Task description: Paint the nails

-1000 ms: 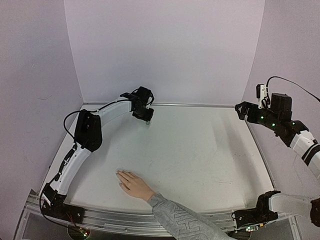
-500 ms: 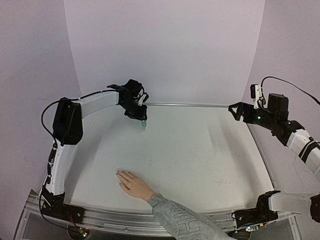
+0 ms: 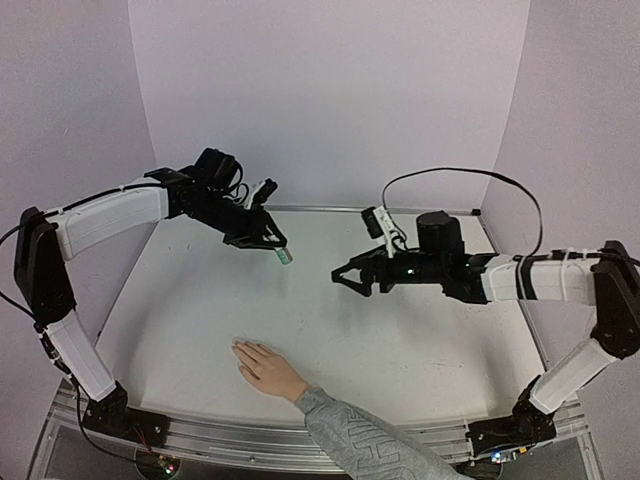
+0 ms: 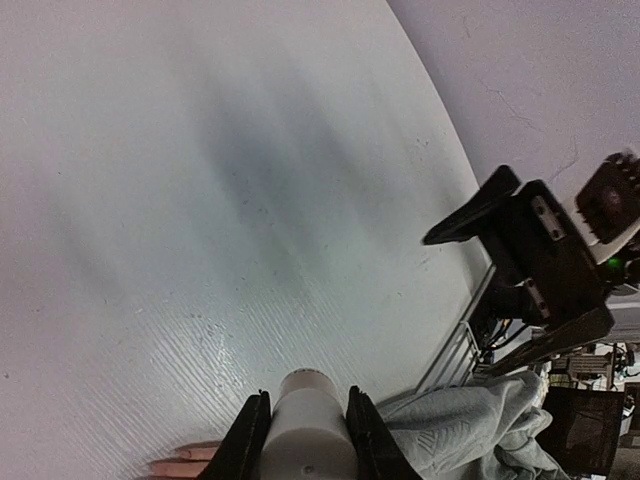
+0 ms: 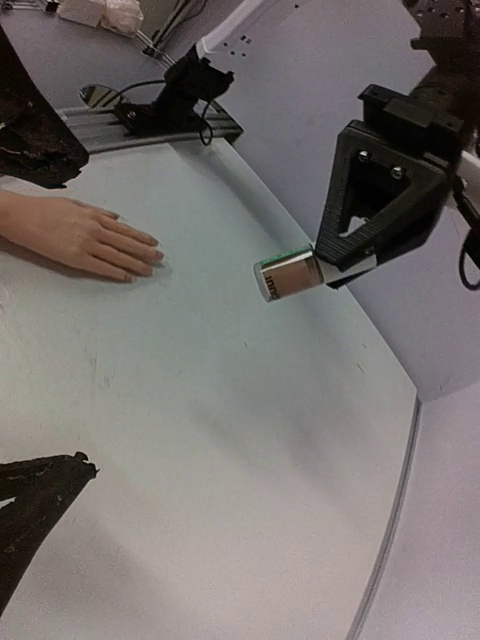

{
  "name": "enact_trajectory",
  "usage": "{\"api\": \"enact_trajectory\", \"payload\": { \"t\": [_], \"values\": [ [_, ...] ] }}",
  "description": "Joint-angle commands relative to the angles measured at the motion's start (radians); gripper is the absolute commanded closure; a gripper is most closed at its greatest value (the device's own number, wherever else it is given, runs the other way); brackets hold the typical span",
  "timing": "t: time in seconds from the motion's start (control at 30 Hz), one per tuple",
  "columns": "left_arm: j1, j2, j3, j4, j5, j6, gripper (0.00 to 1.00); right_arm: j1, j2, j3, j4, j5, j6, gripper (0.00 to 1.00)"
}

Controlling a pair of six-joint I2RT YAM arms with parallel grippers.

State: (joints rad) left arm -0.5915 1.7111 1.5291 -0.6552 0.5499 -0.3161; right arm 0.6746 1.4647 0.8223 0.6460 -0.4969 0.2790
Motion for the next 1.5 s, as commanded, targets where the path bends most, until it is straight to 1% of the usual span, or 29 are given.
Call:
{"api": "enact_trajectory", "payload": {
  "t": [0.0, 0.13, 0.17, 0.27, 0.37, 0.53, 0.63, 0.77, 0.97, 1.07, 1.17, 1.2, 1.23, 1.27, 1.33, 1.37, 1.4, 1.43, 1.47],
  "values": [
    [-0.014, -0.15, -0.121, 0.143, 0.101, -0.07, 1.0, 0.066, 0.139, 0.119, 0.3, -0.164, 0.066, 0.1],
    [-0.023, -0.231, -0.222, 0.208, 0.142, -0.105, 1.0, 0.085, 0.273, 0.195, 0.386, -0.288, 0.14, 0.28],
    [-0.027, -0.247, -0.237, 0.213, 0.143, -0.11, 1.0, 0.091, 0.294, 0.202, 0.415, -0.307, 0.158, 0.3],
    [-0.035, -0.285, -0.267, 0.227, 0.14, -0.123, 1.0, 0.121, 0.337, 0.217, 0.493, -0.334, 0.191, 0.31],
    [-0.045, -0.298, -0.278, 0.233, 0.14, -0.128, 1.0, 0.154, 0.384, 0.252, 0.521, -0.347, 0.201, 0.32],
    [-0.057, -0.3, -0.274, 0.233, 0.143, -0.126, 1.0, 0.182, 0.44, 0.297, 0.598, -0.367, 0.252, 0.45],
    [-0.059, -0.295, -0.276, 0.233, 0.153, -0.124, 1.0, 0.184, 0.455, 0.289, 0.658, -0.364, 0.286, 0.5],
    [-0.06, -0.294, -0.279, 0.233, 0.151, -0.12, 1.0, 0.183, 0.462, 0.279, 0.679, -0.335, 0.29, 0.58],
    [-0.06, -0.285, -0.271, 0.229, 0.161, -0.113, 1.0, 0.184, 0.456, 0.272, 0.702, -0.302, 0.289, 0.59],
    [-0.06, -0.281, -0.268, 0.222, 0.165, -0.105, 1.0, 0.184, 0.456, 0.275, 0.704, -0.302, 0.29, 0.62],
    [-0.061, -0.275, -0.265, 0.215, 0.169, -0.099, 1.0, 0.184, 0.459, 0.276, 0.706, -0.305, 0.291, 0.72],
    [-0.061, -0.274, -0.263, 0.214, 0.171, -0.097, 1.0, 0.184, 0.459, 0.277, 0.706, -0.306, 0.289, 0.79],
    [-0.061, -0.273, -0.26, 0.211, 0.172, -0.094, 1.0, 0.183, 0.46, 0.28, 0.708, -0.309, 0.29, 0.92],
    [-0.06, -0.274, -0.258, 0.208, 0.17, -0.092, 1.0, 0.183, 0.463, 0.283, 0.708, -0.312, 0.293, 0.98],
    [-0.061, -0.276, -0.251, 0.205, 0.168, -0.091, 1.0, 0.183, 0.464, 0.282, 0.711, -0.313, 0.294, 1.0],
    [-0.06, -0.28, -0.247, 0.204, 0.169, -0.087, 0.97, 0.183, 0.462, 0.28, 0.714, -0.313, 0.292, 1.0],
    [-0.06, -0.286, -0.246, 0.205, 0.169, -0.085, 0.87, 0.184, 0.457, 0.275, 0.716, -0.311, 0.291, 1.0],
    [-0.06, -0.299, -0.247, 0.204, 0.165, -0.08, 0.76, 0.183, 0.447, 0.268, 0.718, -0.304, 0.288, 1.0],
    [-0.06, -0.316, -0.249, 0.207, 0.157, -0.074, 0.61, 0.183, 0.435, 0.26, 0.719, -0.298, 0.286, 1.0]
  ]
}}
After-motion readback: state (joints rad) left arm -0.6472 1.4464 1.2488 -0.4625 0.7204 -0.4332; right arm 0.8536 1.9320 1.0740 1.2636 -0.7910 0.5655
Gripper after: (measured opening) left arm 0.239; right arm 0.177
